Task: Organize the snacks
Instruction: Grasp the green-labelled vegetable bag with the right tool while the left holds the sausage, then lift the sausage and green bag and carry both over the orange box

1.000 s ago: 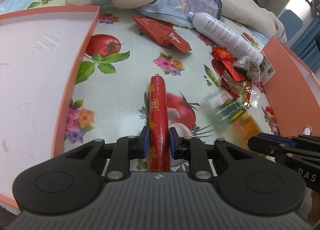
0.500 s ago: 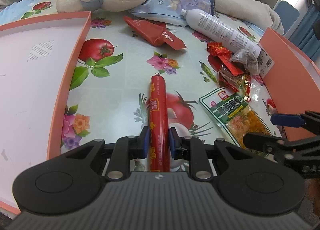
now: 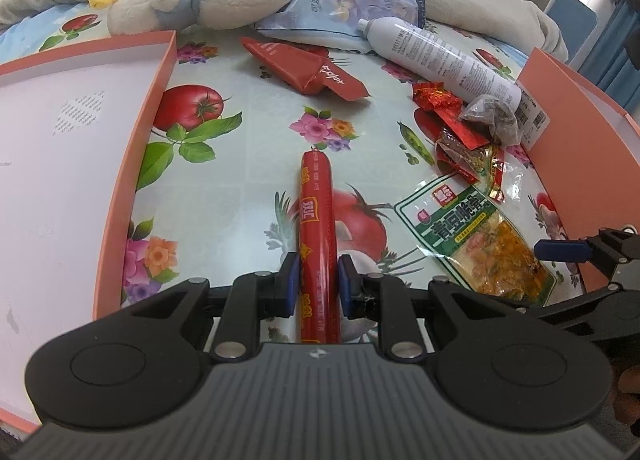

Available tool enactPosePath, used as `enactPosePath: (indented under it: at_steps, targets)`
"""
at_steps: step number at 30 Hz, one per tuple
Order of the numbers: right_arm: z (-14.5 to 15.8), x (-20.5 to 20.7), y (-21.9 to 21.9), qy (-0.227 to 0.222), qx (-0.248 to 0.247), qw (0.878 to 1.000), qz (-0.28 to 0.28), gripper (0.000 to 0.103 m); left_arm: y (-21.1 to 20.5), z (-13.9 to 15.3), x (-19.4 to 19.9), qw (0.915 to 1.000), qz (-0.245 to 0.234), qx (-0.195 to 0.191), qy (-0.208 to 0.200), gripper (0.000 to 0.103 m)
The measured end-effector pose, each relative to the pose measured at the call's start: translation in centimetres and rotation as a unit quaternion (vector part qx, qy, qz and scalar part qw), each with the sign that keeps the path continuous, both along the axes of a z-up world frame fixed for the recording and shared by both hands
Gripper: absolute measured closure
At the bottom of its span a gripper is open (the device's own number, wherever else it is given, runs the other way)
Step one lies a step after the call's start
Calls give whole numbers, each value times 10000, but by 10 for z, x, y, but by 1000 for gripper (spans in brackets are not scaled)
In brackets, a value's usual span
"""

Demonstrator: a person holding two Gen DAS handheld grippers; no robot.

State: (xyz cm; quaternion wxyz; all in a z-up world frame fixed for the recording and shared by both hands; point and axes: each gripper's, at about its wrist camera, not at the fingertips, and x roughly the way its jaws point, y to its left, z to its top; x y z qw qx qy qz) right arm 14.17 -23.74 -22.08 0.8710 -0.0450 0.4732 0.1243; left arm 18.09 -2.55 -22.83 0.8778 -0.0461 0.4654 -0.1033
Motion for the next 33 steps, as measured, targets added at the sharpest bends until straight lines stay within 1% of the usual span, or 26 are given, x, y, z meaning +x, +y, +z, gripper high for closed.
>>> enactPosePath:
  at_steps: [3,5,7,8,10,13,16,24,30,33]
  targets:
    - [0,2,-1,27,19,10000,2,5,-2,1,0,10000,-14,29,-13,80]
    - [1,0,0,9,22,10000,48,9,-2,1,0,10000,-16,59,-20,80]
    - [3,-3,2,-13,31,9999,104,19,-4,2,0,10000,-7,76,-22,80]
    - [3,-4,4,-15,28,9999,116,21,-4,2,-1,10000,6,65,-18,80]
    - [5,-6,6,-13,41,9999,132,28,-6,3,-1,10000,13,47,-14,80]
    - [8,-9,10,-52,17,9999,160,35,-8,4,-2,10000,37,15,17,80]
    - [11,-12,10,-83,51,9999,101,40,-10,6,-5,10000,65,6,28,80]
    - [26,-19,0,-300,121,9994,-147,43,-10,18,-10,9998,120,-124,-84,80]
    - [49,-23,-8,-543,116,9976,-404,43,-13,36,-9,9994,103,-278,-166,80]
    - [62,-23,-10,-670,131,9967,-448,43,-10,50,-5,9980,250,-571,-45,80]
